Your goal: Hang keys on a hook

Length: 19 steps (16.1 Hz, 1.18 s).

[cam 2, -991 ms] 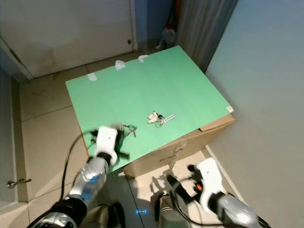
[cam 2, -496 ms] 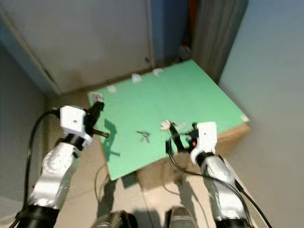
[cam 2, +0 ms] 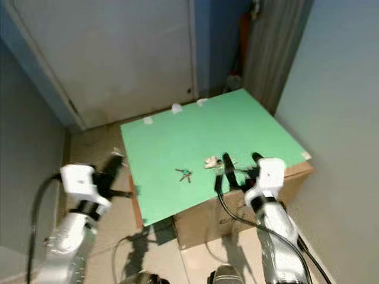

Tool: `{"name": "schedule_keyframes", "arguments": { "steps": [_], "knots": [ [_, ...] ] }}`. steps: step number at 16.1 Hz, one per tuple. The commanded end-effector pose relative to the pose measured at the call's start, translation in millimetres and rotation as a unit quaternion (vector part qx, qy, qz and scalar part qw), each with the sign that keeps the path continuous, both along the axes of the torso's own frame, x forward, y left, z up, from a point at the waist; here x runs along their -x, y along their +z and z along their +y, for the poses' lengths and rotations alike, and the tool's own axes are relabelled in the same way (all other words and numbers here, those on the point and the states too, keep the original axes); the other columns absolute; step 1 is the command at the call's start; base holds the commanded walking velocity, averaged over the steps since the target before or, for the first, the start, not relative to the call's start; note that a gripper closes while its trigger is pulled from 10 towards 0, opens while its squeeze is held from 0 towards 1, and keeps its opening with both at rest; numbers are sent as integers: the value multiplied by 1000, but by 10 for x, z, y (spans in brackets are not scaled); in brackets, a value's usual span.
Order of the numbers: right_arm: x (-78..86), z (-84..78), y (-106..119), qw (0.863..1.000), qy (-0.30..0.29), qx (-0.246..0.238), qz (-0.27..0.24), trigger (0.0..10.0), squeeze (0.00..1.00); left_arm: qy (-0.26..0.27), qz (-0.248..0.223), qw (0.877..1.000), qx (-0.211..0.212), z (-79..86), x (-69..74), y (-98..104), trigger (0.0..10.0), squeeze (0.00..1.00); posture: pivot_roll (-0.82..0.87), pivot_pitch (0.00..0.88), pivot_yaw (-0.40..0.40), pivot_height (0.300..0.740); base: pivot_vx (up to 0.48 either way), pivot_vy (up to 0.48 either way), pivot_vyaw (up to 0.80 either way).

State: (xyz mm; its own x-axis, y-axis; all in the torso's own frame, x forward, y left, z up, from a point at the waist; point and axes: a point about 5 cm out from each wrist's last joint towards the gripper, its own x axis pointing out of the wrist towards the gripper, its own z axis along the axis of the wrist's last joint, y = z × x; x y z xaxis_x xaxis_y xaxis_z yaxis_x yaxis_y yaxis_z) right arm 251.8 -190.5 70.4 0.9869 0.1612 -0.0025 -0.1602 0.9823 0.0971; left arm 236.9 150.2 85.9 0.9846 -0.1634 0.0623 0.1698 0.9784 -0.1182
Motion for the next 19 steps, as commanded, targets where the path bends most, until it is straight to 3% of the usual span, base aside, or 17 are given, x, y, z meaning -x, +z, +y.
{"name": "schedule_keyframes", "arguments": {
  "steps": [1, 2, 3, 9, 12, 19],
  "knots": [
    [42, 15, 12, 1000, 5, 13, -12, 10000, 0, -8, -12, 999, -33, 30, 87, 15, 0, 0, -245, 0, 116, 717, 0, 0, 0],
    [123, 33, -43, 1000, 13, 20, -7, 10000, 0, -25, -3, 998, -65, 38, 197, -71, 0, 0, -239, 0, 115, 717, 0, 0, 0],
    [162, 39, -82, 1000, 16, 22, -1, 10000, 0, -27, 5, 997, -72, 46, 214, -110, 0, 0, -240, 0, 116, 717, 0, 0, 0],
    [72, 112, -140, 1000, 19, 13, 6, 10000, 0, -32, 17, 997, -61, -30, -85, -80, 0, 0, -241, 0, 132, 717, 0, 0, 0],
    [38, 143, -161, 1000, 24, 16, 12, 10000, 0, -46, 3, 995, -85, -22, -143, -48, 0, 0, -244, 0, 138, 717, 0, 0, 0],
    [-49, 233, -144, 999, 40, 26, 15, 10000, 0, -80, -7, 993, -84, -145, -258, -3, 0, 0, -261, 0, 146, 717, 48, -48, 0]
  ]
}}
